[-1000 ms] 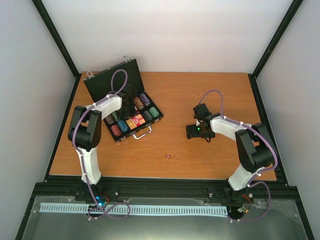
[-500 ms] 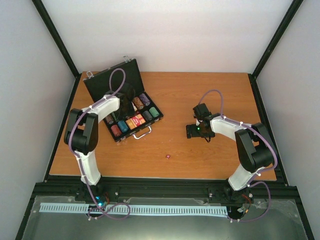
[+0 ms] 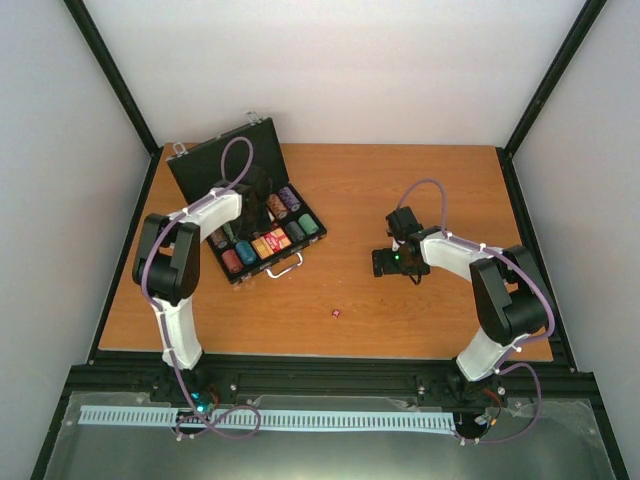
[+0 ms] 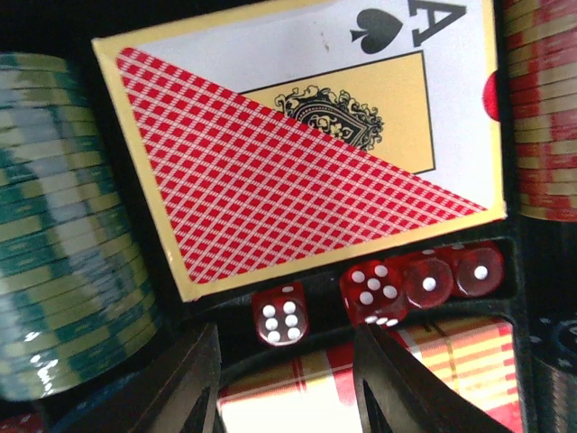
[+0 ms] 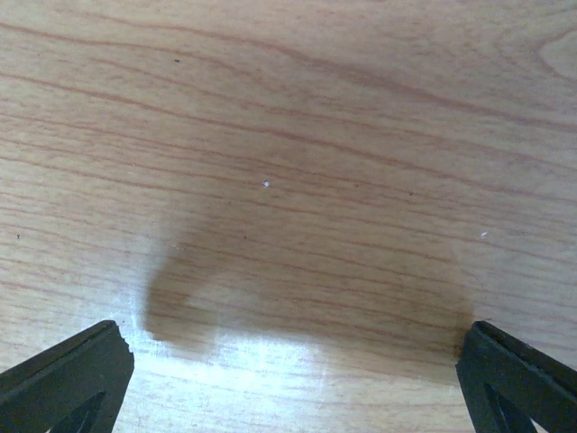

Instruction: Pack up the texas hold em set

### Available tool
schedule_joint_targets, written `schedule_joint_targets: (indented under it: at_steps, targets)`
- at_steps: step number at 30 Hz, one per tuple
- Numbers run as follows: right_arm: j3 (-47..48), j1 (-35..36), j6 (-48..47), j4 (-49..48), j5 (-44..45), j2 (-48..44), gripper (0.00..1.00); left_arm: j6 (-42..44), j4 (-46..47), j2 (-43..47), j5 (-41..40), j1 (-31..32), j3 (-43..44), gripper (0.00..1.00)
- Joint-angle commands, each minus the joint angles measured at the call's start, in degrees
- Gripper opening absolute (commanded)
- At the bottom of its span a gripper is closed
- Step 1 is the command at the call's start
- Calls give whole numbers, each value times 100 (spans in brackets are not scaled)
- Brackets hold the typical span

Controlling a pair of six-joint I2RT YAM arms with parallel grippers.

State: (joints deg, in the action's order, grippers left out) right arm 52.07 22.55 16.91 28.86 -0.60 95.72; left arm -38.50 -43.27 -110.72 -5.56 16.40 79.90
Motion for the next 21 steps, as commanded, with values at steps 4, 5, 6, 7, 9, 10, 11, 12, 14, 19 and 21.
schedule_joint_targets:
  at_steps: [4, 5, 6, 7, 9, 10, 11, 12, 14, 19, 21]
  targets:
    - [-253, 4, 12, 111, -289, 452, 100, 151, -2, -266, -30, -50, 337, 45]
    - [-251, 4, 11, 117, -291, 460, 100, 170, -17, -284, -73, -50, 335, 45]
    - [-255, 0, 10, 118, -291, 461, 100, 194, -42, -299, -117, -50, 339, 45]
    - [-251, 4, 11, 112, -290, 461, 100, 220, -72, -308, -198, -50, 324, 45]
    - [-259, 4, 14, 116, -289, 458, 100, 258, -138, -310, -358, -50, 280, 45]
    - [-262, 4, 13, 111, -291, 456, 100, 277, -154, -299, -425, -50, 261, 45]
    - [-272, 3, 7, 103, -291, 457, 100, 289, -180, -287, -462, -50, 232, 45]
    - [-281, 4, 11, 104, -285, 455, 100, 290, -182, -260, -483, -50, 205, 45]
    - [-281, 0, 8, 103, -286, 447, 100, 291, -174, -208, -511, -50, 165, 45]
    - [-268, 4, 3, 92, -304, 455, 100, 315, -177, -6, -462, -50, 213, 45]
    - [-267, 4, 5, 85, -315, 461, 100, 332, -237, 93, -379, -50, 305, 47]
